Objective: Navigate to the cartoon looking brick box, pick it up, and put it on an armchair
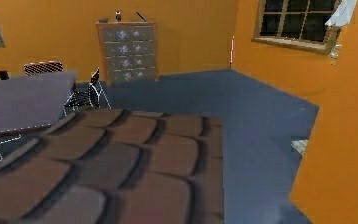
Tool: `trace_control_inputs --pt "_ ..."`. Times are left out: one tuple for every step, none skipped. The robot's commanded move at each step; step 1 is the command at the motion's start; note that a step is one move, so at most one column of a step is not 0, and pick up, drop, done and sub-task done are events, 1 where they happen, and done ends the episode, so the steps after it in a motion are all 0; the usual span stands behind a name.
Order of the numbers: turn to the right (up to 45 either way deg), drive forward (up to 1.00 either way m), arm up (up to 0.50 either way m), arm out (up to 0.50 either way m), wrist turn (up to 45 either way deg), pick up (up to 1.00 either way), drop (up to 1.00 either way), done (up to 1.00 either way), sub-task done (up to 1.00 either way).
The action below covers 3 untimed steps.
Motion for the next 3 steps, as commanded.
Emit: trace_control_inputs --pt "3.0 0.00 0.00 0.00 0.0 0.00 0.00 0.00 0.00" --pt "0.0 1.00 0.00 0.00 0.0 0.00 0.00 0.00 0.00" --pt "0.0 0.40 0.00 0.00 0.0 0.00 0.00 0.00 0.00"
